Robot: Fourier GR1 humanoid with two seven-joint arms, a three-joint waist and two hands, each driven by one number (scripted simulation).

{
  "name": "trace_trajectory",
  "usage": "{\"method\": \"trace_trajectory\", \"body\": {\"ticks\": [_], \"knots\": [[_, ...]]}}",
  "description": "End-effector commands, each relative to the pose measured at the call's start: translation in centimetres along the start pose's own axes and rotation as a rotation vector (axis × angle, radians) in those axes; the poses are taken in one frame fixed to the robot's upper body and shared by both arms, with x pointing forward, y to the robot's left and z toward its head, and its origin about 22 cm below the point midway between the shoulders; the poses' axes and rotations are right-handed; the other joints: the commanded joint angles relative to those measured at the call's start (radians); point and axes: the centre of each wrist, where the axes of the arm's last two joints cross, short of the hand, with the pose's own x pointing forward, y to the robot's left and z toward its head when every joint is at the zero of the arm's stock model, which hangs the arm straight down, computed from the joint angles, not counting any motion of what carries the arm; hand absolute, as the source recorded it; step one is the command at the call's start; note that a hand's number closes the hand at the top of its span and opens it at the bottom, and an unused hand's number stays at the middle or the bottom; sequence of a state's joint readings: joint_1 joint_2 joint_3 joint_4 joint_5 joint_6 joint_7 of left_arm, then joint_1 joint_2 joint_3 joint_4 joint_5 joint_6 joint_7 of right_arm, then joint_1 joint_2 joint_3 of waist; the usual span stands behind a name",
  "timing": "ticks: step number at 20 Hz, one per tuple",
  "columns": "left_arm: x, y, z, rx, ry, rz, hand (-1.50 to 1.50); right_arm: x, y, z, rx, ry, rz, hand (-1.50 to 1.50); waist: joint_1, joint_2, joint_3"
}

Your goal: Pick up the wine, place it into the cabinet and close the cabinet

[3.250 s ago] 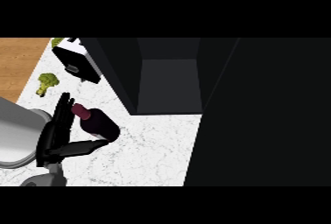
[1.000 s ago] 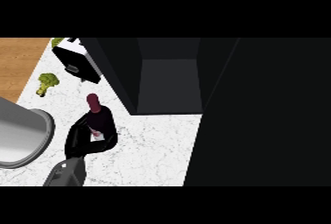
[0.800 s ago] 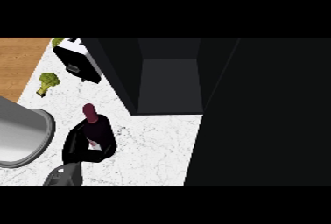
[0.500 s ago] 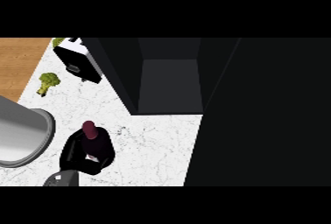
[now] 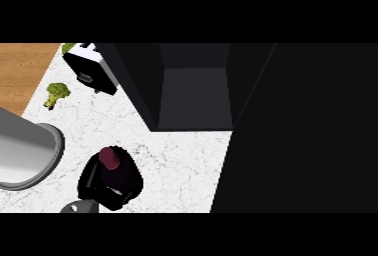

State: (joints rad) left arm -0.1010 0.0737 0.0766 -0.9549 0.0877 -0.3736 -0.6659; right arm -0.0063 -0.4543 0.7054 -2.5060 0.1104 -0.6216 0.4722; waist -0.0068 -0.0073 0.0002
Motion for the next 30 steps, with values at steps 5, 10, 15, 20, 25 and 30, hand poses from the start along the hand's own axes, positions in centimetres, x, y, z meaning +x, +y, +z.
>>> {"method": "trace_trajectory", "body": {"ticks": [5, 10, 15, 20, 25, 30], "knots": [[3.5, -4.7, -2.3, -0.059, -0.013, 0.033, 1.5, 2.9, -0.8, 2.0, -0.01, -0.096, -0.03, -1.5, 0.005, 0.0, 0.001], [4.3, -6.4, -0.8, -0.087, -0.02, 0.051, 1.5, 3.7, -0.9, 3.3, 0.005, -0.081, -0.042, -1.5, -0.004, 0.0, 0.0], [6.0, -10.5, -3.5, -0.061, -0.056, 0.004, 1.5, 3.9, -1.4, 3.2, 0.006, -0.084, -0.016, -1.5, -0.01, 0.001, 0.0], [7.8, -11.4, -3.9, 0.004, -0.091, -0.043, 1.5, 3.7, -1.7, 3.1, -0.004, -0.098, -0.022, -1.5, -0.005, 0.002, 0.001], [6.8, -11.1, -5.5, 0.037, -0.101, -0.122, 1.5, 3.7, -1.5, 2.9, -0.003, -0.084, -0.004, -1.5, -0.006, 0.004, -0.001], [7.4, -10.8, -7.6, 0.035, -0.088, -0.164, 1.5, 3.5, -1.5, 3.3, -0.016, -0.068, -0.007, -1.5, -0.009, 0.004, 0.0]]}}
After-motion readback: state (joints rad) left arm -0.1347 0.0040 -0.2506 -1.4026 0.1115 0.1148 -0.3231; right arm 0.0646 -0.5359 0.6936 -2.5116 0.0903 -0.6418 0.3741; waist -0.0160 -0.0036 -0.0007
